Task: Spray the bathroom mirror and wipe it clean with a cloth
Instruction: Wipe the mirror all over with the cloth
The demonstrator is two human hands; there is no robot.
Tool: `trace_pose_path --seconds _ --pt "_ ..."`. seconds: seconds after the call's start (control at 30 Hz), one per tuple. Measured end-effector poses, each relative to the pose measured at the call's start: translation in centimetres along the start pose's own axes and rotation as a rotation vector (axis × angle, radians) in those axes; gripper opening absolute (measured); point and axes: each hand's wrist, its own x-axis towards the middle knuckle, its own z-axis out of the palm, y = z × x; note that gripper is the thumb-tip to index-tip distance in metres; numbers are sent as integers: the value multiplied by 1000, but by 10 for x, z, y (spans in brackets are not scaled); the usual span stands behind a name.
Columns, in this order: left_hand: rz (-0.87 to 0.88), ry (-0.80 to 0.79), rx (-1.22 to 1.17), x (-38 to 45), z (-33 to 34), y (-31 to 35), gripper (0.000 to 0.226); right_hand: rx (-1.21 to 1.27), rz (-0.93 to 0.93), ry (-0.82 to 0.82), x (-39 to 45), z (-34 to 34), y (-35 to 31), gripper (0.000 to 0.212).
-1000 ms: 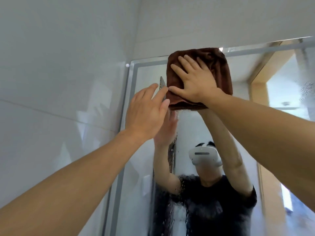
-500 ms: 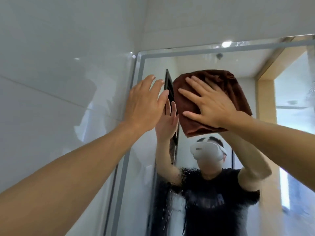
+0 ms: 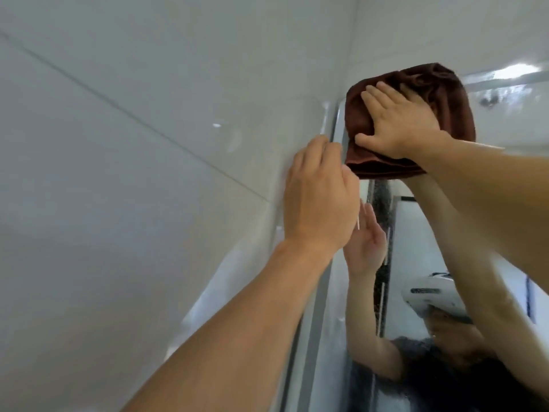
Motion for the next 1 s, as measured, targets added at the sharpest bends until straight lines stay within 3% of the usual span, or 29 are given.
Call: trace_pose_path --seconds 0.23,0.37,0.63,0.8,1.0 --pt "23 -37 60 -6 3 -27 42 -51 -48 -20 24 10 -19 95" --pt "10 -71 50 -3 -3 -29 38 -63 -60 -19 3 13 -32 102" --pt "-64 -149 59 -20 -24 -23 42 -7 -147 -40 -111 19 -84 96" --pt "-102 -248 131 -55 -38 -14 42 57 -283 -152 -214 22 -113 96" --pt "-143 -414 163 -88 -40 1 45 61 -261 -177 -261 14 -91 95"
